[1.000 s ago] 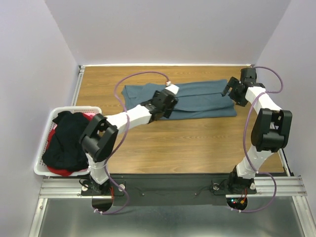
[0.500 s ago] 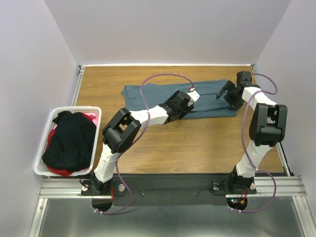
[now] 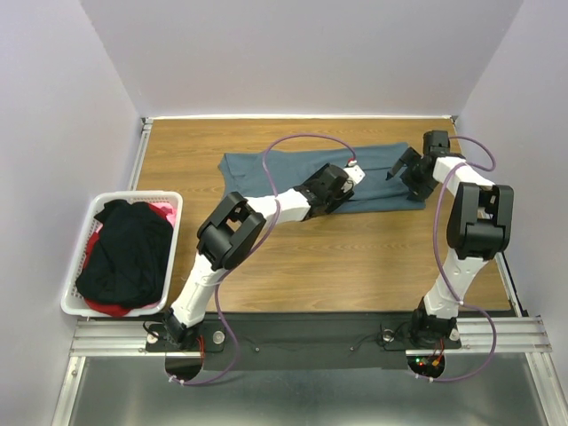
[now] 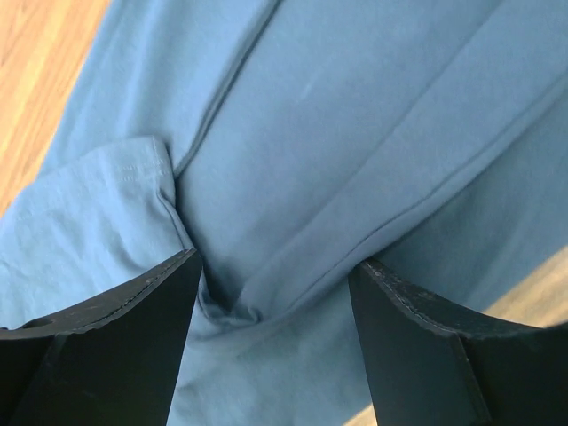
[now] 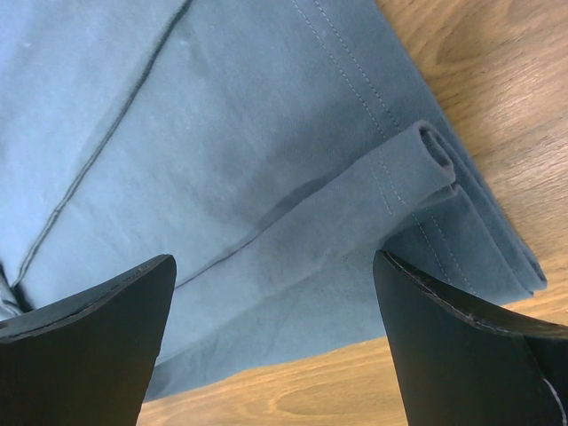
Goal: Fold and stack the t-shirts
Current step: Fold the tshirt
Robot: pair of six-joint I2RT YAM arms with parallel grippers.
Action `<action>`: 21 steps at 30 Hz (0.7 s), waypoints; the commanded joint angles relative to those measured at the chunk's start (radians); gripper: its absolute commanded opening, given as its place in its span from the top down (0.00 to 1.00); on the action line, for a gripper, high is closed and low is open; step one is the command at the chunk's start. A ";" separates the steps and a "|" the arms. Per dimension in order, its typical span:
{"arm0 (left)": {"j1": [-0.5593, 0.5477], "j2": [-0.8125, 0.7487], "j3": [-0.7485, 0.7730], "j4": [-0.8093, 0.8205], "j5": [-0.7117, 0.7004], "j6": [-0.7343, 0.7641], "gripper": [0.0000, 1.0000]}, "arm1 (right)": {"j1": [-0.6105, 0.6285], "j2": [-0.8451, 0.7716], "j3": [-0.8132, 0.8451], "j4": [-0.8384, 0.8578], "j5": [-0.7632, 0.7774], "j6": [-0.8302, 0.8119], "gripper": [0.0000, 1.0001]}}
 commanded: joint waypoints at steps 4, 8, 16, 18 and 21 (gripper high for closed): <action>0.009 0.007 0.071 0.031 -0.031 0.003 0.22 | -0.001 0.022 0.035 0.042 -0.011 0.021 0.02; 0.021 -0.001 0.077 0.025 -0.010 -0.011 0.23 | 0.000 0.033 0.052 0.049 -0.008 0.026 0.02; 0.061 0.000 0.098 0.019 0.027 -0.053 0.23 | 0.000 0.071 0.116 0.057 -0.011 0.047 0.02; 0.067 0.006 0.106 0.016 0.037 -0.057 0.23 | 0.000 0.085 0.136 0.059 -0.008 0.051 0.02; 0.078 0.020 0.129 0.008 0.046 -0.064 0.23 | 0.000 0.102 0.153 0.060 -0.002 0.060 0.02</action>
